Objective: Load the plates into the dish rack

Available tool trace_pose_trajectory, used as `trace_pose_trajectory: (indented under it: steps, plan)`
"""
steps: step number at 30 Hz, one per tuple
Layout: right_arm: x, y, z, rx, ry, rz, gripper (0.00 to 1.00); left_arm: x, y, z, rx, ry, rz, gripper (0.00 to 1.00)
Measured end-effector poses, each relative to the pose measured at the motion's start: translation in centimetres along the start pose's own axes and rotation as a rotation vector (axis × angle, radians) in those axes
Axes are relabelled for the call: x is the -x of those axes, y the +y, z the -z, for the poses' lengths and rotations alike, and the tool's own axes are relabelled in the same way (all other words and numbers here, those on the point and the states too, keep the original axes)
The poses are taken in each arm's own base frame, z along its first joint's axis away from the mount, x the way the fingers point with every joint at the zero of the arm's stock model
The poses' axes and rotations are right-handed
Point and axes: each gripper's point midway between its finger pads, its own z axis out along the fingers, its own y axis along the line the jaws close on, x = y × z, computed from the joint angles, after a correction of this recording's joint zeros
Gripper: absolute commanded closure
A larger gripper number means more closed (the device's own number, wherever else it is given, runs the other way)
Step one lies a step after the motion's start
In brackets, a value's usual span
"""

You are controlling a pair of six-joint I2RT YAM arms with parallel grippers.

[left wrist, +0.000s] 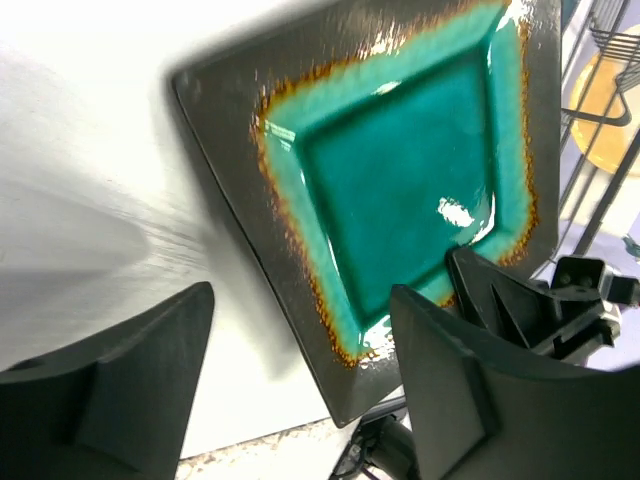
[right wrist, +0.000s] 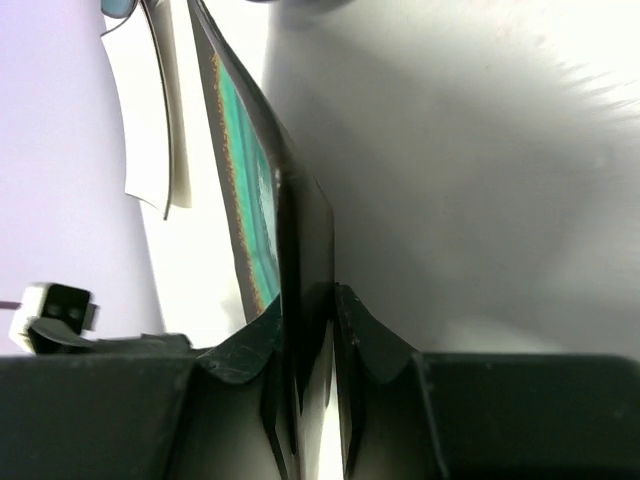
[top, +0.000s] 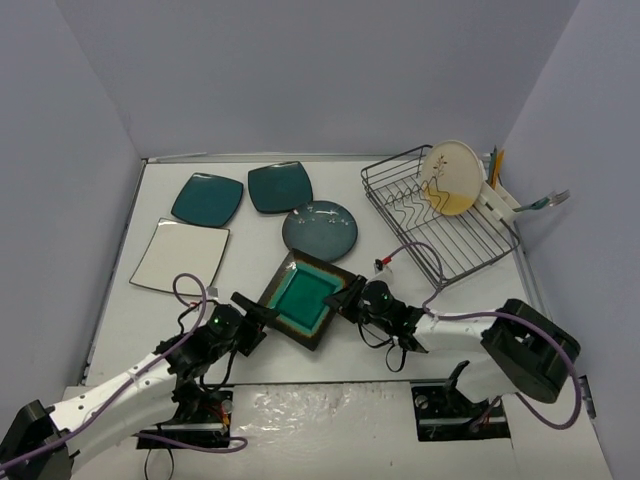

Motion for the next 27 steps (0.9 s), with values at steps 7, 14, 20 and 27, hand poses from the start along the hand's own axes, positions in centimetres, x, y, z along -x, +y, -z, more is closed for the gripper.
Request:
trace_pose_trajectory:
  steps: [7, 14, 20, 27]
  plan:
    - [2.0, 1.6, 2.4, -0.05, -0.013, 0.218, 1.0, 0.8, -3.4, 2.0, -0.057, -0.02, -0.084, 0.03]
    - [8.4, 7.7, 5.5, -0.046, -0.086, 0.472, 1.0, 3.9, -8.5, 5.6, -0.125, -0.161, -0.301, 0.03]
    - [17.6, 13.2, 9.0, -0.067, -0.256, 0.667, 1.0, 7.1, -11.1, 7.5, -0.092, -0.293, -0.541, 0.03]
    - [27.6, 15.3, 12.3, -0.2, -0.418, 0.911, 1.0, 10.4, -11.8, 7.2, 0.05, -0.375, -0.805, 0.03]
